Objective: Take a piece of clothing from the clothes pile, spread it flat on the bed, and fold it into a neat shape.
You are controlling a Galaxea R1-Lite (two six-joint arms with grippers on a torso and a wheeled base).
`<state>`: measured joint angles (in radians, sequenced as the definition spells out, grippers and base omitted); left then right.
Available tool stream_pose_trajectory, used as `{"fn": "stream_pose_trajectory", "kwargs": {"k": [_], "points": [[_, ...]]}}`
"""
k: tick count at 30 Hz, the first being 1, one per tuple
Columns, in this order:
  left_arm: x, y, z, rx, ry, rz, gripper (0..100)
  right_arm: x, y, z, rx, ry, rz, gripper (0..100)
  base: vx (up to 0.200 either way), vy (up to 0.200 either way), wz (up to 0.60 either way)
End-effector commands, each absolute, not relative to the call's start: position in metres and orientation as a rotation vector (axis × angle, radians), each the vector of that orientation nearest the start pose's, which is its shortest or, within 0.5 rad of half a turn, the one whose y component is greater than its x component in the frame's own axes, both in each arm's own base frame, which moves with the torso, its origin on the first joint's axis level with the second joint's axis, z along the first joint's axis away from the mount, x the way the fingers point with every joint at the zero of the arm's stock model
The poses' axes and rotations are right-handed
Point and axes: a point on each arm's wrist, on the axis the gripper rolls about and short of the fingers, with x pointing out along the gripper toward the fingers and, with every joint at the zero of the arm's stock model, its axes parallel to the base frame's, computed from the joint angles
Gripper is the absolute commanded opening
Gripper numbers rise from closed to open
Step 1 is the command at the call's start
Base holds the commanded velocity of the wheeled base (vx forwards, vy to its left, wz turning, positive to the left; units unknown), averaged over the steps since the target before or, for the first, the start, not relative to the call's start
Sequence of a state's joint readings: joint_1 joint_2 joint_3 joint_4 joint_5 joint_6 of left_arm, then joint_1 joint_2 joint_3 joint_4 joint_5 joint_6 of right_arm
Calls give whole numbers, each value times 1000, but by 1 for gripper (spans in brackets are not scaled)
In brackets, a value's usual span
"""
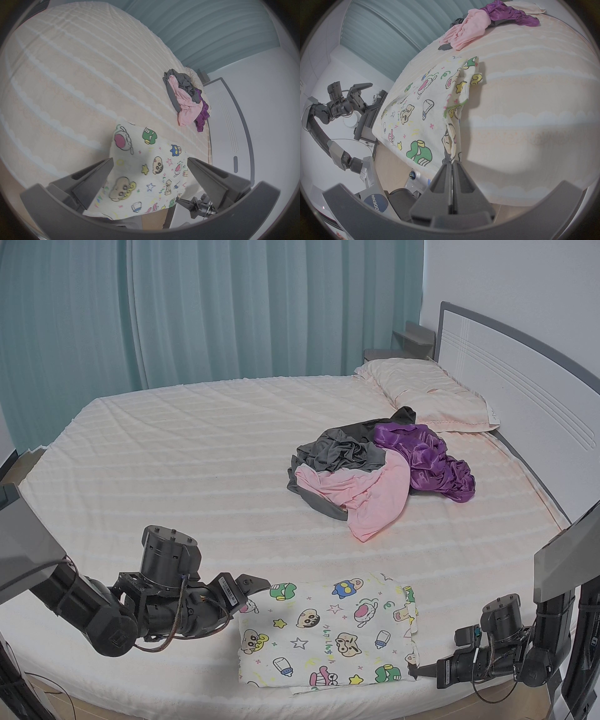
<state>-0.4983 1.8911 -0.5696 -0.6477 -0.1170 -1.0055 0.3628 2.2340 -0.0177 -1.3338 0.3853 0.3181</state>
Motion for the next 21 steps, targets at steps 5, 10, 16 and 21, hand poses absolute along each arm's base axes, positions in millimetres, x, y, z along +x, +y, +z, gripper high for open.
{"fn": "stream_pose_trajectory", "kwargs": {"k": [5, 10, 16, 21], "points": [[240, -166, 62, -797, 954, -238, 100, 184, 79, -25, 287, 1008, 545, 100, 0, 0, 0], [237, -170, 28, -725, 1050, -180, 100, 185, 79, -26, 285, 1004, 545, 100, 0, 0, 0], [234, -173, 10, -675, 1058, -122, 100, 188, 79, -21, 289, 969, 537, 100, 0, 0, 0], [228, -176, 10, -663, 1071, -140, 100, 199, 73, -9, 299, 871, 495, 100, 0, 0, 0]]}}
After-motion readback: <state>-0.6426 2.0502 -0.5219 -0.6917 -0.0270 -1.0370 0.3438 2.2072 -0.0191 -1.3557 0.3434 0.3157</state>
